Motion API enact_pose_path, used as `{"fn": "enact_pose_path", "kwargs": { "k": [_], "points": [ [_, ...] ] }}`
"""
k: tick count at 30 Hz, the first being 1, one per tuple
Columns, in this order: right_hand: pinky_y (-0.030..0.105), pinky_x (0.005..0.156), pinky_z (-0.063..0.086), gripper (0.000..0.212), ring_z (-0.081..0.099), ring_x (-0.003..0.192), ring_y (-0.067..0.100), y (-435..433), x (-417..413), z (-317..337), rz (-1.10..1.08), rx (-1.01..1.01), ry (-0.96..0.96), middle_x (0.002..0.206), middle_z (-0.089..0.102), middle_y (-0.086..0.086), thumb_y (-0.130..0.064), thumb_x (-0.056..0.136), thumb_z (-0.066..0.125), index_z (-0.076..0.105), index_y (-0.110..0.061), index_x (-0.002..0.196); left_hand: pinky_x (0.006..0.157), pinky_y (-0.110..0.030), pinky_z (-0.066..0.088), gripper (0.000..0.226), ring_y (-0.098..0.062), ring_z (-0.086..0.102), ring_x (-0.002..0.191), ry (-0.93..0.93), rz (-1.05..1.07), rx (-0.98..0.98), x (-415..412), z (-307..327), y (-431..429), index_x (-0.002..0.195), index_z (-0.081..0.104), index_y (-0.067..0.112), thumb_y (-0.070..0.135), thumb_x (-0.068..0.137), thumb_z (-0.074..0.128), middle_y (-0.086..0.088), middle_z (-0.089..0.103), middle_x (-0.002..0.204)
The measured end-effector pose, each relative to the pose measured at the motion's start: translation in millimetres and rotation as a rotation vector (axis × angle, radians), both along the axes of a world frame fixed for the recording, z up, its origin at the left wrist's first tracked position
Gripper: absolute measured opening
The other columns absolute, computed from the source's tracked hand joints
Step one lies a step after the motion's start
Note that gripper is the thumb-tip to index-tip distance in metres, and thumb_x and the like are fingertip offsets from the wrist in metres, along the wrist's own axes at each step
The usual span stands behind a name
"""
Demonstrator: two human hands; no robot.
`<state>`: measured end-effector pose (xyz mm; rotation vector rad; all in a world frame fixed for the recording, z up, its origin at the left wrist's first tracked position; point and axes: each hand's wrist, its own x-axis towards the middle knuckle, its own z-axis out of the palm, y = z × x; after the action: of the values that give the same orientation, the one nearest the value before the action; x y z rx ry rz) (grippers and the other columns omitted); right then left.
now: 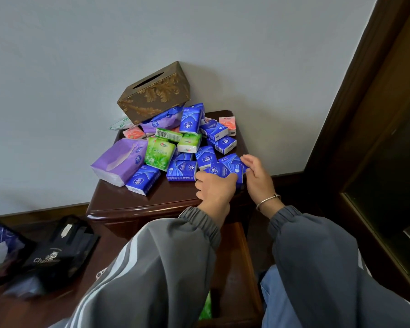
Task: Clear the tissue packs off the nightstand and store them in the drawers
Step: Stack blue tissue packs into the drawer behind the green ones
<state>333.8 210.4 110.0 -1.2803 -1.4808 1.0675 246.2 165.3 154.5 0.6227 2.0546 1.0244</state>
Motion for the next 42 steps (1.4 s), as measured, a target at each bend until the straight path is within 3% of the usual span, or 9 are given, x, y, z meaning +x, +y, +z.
{"fn": "enact_pose_path", "kwargs": {
  "k": [6,12,15,19,25,29,36,39,42],
  "points": [
    [0.028,0.105,0.036,0.045,0.045,0.130,0.018,5.2,5.0,0.5,-0.010,-0.070,-0.015,0.140,0.048,0.009,-0.006,0.092,0.050,0.042,-0.008,0.136,0.098,-0.046,0.048,0.095,-0.036,0.054,0.118,-0.272,0.062,0.079,-12.4,-3.6,4.9,0.132,0.030,0.005,0.016,0.056,0.087,-0.021,0.046,0.132],
    [0.044,0.103,0.041,0.036,0.051,0.120,0.028,8.9,2.8,7.3,0.031,-0.098,-0.169,0.129,0.054,0.016,-0.013,0.089,0.059,0.056,-0.003,0.123,0.086,-0.043,0.056,0.069,-0.029,0.064,0.103,-0.403,-0.144,0.103,-33.6,1.0,-23.9,0.123,0.054,0.007,0.013,0.061,0.085,-0.012,0.065,0.115],
    [0.032,0.107,0.036,0.041,0.048,0.123,0.024,9.5,4.0,17.3,0.000,-0.064,-0.185,0.132,0.052,0.012,-0.022,0.088,0.061,0.054,-0.008,0.126,0.065,-0.028,0.057,0.046,-0.020,0.072,0.083,-0.478,-0.231,0.246,-73.6,6.9,-47.4,0.114,0.058,0.004,0.000,0.072,0.075,-0.009,0.074,0.100],
    [0.035,0.096,0.039,0.039,0.053,0.113,0.027,21.3,-19.1,49.3,-0.027,0.275,-0.557,0.116,0.061,0.005,-0.042,0.079,0.067,0.064,-0.019,0.111,0.094,-0.040,0.050,0.038,-0.028,0.066,0.096,-0.464,-0.271,0.305,-129.5,17.4,-73.3,0.117,0.059,-0.003,0.000,0.081,0.069,-0.019,0.071,0.109],
    [0.045,0.097,0.032,0.084,0.043,0.120,0.031,33.3,-74.6,63.9,0.084,0.049,-1.203,0.129,0.054,0.007,-0.081,0.061,0.055,0.057,-0.020,0.118,0.093,-0.037,0.047,0.030,-0.021,0.064,0.095,-0.473,-0.291,0.291,-150.9,2.5,-81.5,0.113,0.065,0.007,0.006,0.082,0.069,-0.011,0.072,0.107],
    [0.047,0.100,0.029,0.089,0.038,0.124,0.032,33.2,-85.7,58.6,0.030,-0.033,-1.229,0.133,0.049,0.010,-0.081,0.058,0.056,0.056,-0.020,0.122,0.076,-0.024,0.048,0.027,-0.010,0.066,0.089,-0.472,-0.308,0.299,-156.2,-6.6,-77.4,0.108,0.066,0.019,0.016,0.082,0.071,0.003,0.075,0.099],
    [0.041,0.091,0.033,0.072,0.047,0.112,0.032,30.2,-90.8,77.0,-0.061,0.016,-1.187,0.118,0.056,0.007,-0.066,0.061,0.061,0.056,-0.020,0.116,0.088,-0.030,0.047,0.027,-0.007,0.067,0.098,-0.527,-0.345,0.268,-165.8,-14.4,-78.9,0.109,0.065,0.026,0.024,0.082,0.072,0.008,0.074,0.107],
    [0.029,0.070,0.036,0.033,0.056,0.079,0.028,28.8,-74.7,92.9,-0.038,0.050,-1.020,0.083,0.060,0.004,-0.051,0.065,0.064,0.059,-0.020,0.073,0.081,-0.027,0.047,0.029,-0.007,0.067,0.095,-0.540,-0.339,0.273,-165.9,-15.1,-78.1,0.110,0.065,0.025,0.025,0.082,0.072,0.008,0.074,0.105],
    [0.024,0.055,0.043,0.028,0.057,0.059,0.021,27.3,-48.5,102.6,-0.032,-0.040,-0.600,0.059,0.058,0.003,-0.026,0.070,0.072,0.052,-0.015,0.053,0.077,-0.026,0.046,0.035,-0.008,0.066,0.095,-0.528,-0.308,0.276,-164.2,-15.6,-76.9,0.113,0.063,0.024,0.025,0.080,0.074,0.007,0.074,0.105]
  ]
}}
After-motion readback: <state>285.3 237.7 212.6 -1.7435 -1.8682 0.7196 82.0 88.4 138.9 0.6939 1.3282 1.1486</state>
